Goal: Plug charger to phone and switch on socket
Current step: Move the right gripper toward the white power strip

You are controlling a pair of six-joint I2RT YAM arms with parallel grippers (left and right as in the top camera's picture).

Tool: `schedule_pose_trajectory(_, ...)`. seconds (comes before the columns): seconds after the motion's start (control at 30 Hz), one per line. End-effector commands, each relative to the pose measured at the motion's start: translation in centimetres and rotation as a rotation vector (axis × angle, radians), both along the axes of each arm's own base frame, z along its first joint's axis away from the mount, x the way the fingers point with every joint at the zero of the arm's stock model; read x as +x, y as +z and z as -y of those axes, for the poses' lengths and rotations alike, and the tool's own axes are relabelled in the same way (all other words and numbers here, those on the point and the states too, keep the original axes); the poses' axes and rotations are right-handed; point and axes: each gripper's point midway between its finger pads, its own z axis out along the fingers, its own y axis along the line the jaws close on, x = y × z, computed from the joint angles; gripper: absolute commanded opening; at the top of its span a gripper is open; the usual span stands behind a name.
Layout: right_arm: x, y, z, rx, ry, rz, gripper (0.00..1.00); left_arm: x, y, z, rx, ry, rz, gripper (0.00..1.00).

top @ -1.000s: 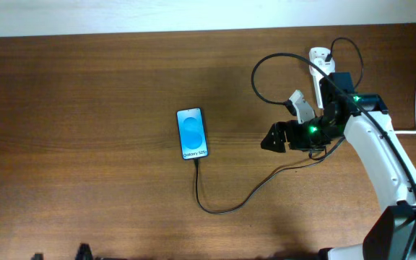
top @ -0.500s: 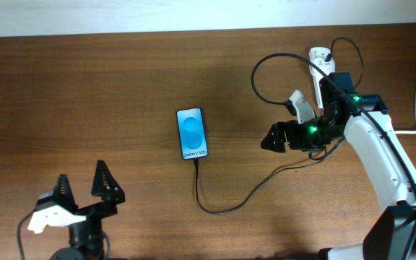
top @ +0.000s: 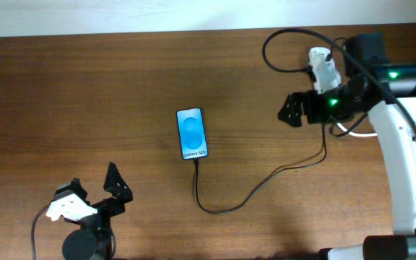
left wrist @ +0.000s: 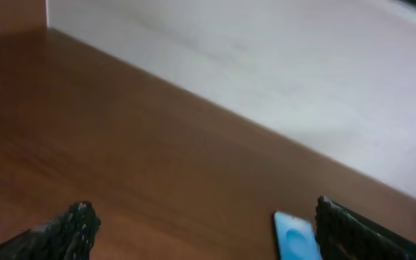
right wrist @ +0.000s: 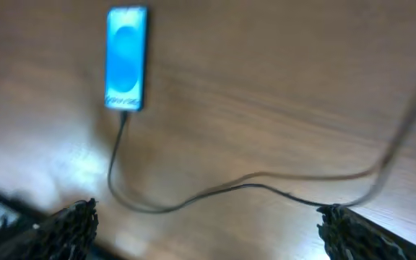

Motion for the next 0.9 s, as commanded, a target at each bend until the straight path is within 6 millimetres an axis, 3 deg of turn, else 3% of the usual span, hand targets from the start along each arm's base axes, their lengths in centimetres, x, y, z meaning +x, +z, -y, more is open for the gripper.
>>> schedule_pose_trajectory(0.0, 0.5, 1.6, 5.8, -0.103, -0.315, -0.001, 0.98, -0.1, -1.0, -0.3, 0.004, 0.016, -0.034, 0.99)
schedule_pose_trajectory(0.13, -0.4, 1.5, 12.7, -0.034, -0.686, -0.067, 0.98, -0.3, -1.5, -0.6, 0.010, 0.033, -0.055, 0.99)
schedule_pose_trajectory(0.23, -0.9, 1.8, 16.2, 0.032, -0.800, -0.056, 0.98, -0.3, -2.2, -1.1, 0.018, 0.064, -0.071, 0.99)
schedule_pose_trajectory(0.3, -1.3, 1.7, 17.4, 0.033, -0.840, -0.057, 0.98, -0.3, -2.6, -1.1, 0.019, 0.063, -0.084, 0.99)
schedule_pose_trajectory(0.4, -0.9, 1.8, 17.6, 0.028, -0.840, -0.039, 0.99, -0.6, -3.5, -1.1, 0.024, 0.063, -0.123, 0.99)
schedule_pose_trajectory(0.5, -0.9, 1.8, 17.6, 0.028, -0.839, -0.040, 0.77, -1.1, -5.2, -1.2, 0.033, 0.063, -0.199, 0.99)
schedule_pose_trajectory(0.57, -1.0, 1.8, 17.6, 0.029, -0.839, -0.042, 0.44, -2.0, -7.2, -1.3, 0.045, 0.062, -0.291, 0.99)
schedule_pose_trajectory(0.6, -1.0, 1.8, 17.5, 0.035, -0.838, -0.046, 0.35, -2.4, -8.0, -1.3, 0.049, 0.062, -0.326, 0.99)
schedule_pose_trajectory(0.67, -0.9, 1.8, 16.9, 0.067, -0.830, -0.053, 0.06, -3.3, -9.5, -1.4, 0.058, 0.061, -0.399, 0.99)
schedule_pose_trajectory(0.87, 0.4, -0.1, 16.1, 0.113, -0.837, -0.126, 0.04, -3.8, -10.2, -1.4, 0.063, 0.061, -0.437, 0.99)
